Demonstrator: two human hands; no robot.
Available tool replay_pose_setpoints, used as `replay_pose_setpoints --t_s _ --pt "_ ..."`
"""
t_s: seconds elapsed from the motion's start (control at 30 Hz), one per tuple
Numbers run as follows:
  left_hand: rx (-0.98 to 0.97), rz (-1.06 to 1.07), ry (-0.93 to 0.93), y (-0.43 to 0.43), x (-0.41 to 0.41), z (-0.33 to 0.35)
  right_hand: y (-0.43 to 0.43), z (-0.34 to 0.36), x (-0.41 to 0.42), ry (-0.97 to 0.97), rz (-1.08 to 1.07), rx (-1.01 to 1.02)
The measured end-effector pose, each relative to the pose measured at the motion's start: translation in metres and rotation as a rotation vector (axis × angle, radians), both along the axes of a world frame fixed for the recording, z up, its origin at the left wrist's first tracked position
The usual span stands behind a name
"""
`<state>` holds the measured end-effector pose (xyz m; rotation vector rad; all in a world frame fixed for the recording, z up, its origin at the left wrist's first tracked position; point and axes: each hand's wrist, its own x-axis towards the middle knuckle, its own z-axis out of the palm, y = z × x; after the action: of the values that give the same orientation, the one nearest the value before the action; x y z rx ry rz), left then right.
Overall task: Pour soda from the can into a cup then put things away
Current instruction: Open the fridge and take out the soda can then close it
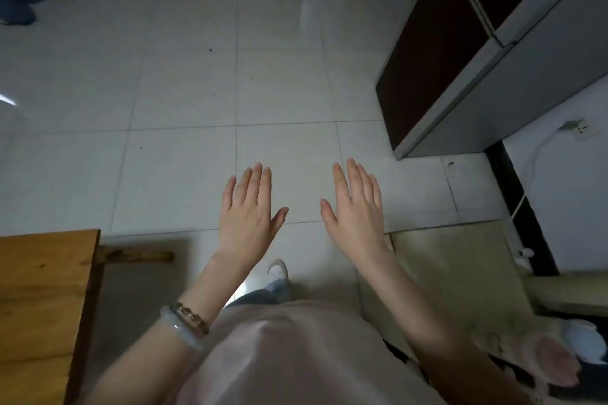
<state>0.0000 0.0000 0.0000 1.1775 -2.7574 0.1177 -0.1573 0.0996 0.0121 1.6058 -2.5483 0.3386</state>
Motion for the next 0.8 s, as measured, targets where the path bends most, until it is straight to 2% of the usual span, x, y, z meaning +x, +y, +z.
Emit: replay_pose_setpoints --t_s 0.4,0.63,0.8 --pt "0.001 -0.024 0.010 -0.163 -0.104 0.008 -0.150 0.006 -0.102 -0.007 -0.068 -0.004" --pt "0.036 0.024 -0.027 -0.279 -0.218 0.005 -0.272 0.010 -0.220 0.025 -0.077 -0.037" --pt "0.067 0.035 0.018 -0.353 -0.306 0.013 -0.347 0.025 -0.311 0.061 -0.097 -0.059"
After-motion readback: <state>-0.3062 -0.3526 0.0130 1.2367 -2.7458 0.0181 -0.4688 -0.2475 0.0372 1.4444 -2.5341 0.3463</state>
